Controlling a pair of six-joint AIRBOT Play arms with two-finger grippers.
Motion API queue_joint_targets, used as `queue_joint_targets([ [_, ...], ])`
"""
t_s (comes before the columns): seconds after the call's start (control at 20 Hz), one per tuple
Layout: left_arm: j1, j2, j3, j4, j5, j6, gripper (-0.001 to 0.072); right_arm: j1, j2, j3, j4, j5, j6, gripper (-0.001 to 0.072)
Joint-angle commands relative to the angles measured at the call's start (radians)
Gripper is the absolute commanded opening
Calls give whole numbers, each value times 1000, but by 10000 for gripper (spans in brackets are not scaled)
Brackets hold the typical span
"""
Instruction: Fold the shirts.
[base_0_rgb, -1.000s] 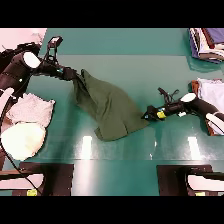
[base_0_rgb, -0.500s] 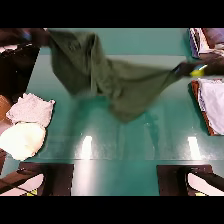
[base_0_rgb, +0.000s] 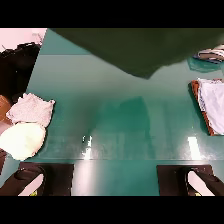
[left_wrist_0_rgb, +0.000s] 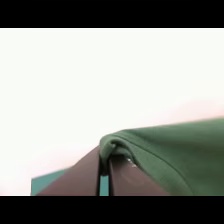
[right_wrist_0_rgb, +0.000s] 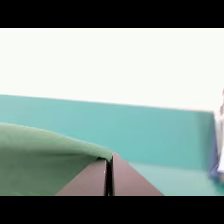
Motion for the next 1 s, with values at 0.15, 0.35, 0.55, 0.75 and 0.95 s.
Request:
queue_joint_targets([
  [0.15,1,109,12,-55,16,0,28,-114,-70,262,-2,146,2,17],
  [0.35,1,79,-11,-91,-111,-3,28,-113,-98,183,3,125,5,16],
  [0.55,1,-68,-136,-90,-232,-37,27,-32,-201,49,-11,166,17,16],
  [0.75,1,-313,-315,-90,-224,-79,28,127,-444,-10,-218,189,58,17],
  [0.95,1,-600,-354,-85,-74,-78,28,190,-721,7,-239,163,69,16],
])
